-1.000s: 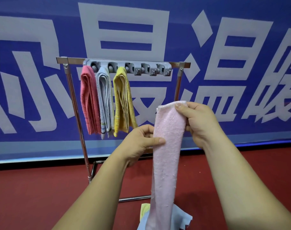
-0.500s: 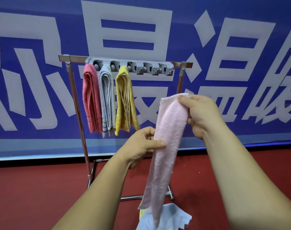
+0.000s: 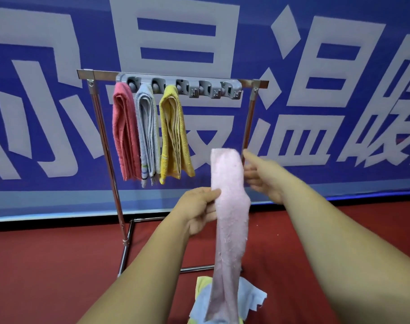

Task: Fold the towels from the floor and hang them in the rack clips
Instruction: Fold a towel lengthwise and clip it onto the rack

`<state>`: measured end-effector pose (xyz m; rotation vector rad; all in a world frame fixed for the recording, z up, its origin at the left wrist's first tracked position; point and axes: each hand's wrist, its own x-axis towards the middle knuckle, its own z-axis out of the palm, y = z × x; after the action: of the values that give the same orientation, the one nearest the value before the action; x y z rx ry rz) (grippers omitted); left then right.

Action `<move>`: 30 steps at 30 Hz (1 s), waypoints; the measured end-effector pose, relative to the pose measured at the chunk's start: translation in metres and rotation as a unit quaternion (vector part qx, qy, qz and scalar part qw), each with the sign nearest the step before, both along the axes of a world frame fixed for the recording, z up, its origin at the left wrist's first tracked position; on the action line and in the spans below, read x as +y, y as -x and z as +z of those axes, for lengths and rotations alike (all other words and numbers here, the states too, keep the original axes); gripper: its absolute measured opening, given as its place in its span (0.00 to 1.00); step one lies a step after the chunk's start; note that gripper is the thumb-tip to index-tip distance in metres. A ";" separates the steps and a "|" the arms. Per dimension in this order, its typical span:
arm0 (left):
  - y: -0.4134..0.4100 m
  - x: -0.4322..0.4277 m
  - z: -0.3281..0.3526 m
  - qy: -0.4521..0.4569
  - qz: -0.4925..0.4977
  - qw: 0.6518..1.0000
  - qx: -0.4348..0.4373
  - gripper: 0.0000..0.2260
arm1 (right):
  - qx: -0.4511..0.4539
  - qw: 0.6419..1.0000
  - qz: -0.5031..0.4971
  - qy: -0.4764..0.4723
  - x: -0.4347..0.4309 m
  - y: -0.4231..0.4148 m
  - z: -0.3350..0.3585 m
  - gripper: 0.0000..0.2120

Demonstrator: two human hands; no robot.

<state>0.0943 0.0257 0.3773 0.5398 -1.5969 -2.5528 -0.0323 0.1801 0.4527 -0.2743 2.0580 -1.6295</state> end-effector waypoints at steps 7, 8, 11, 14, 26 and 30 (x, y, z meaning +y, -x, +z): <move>-0.012 0.004 -0.085 -0.158 0.078 0.976 -0.128 0.05 | -0.138 0.990 0.017 0.033 0.030 -0.058 -0.176 0.12; -0.017 0.004 -0.092 -0.165 0.080 0.974 -0.133 0.05 | -0.127 0.991 0.015 0.032 0.032 -0.062 -0.182 0.08; -0.029 0.006 -0.095 -0.163 0.056 0.981 -0.084 0.10 | -0.107 0.994 0.025 0.029 0.032 -0.074 -0.180 0.05; -0.034 0.003 -0.070 -0.143 0.026 0.989 0.018 0.16 | -0.072 0.991 0.011 0.113 0.022 -0.073 -0.154 0.04; -0.054 0.020 -0.083 0.056 -0.072 0.995 -0.048 0.11 | -0.108 0.977 -0.091 0.159 0.008 -0.063 -0.133 0.05; -0.053 0.024 -0.089 0.060 -0.082 0.992 -0.068 0.05 | -0.161 0.962 -0.154 0.159 0.017 -0.059 -0.141 0.08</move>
<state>0.1474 0.0500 0.2882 0.6069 -1.9025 -2.5604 0.0266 0.1973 0.3122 0.2067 1.6495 -2.0380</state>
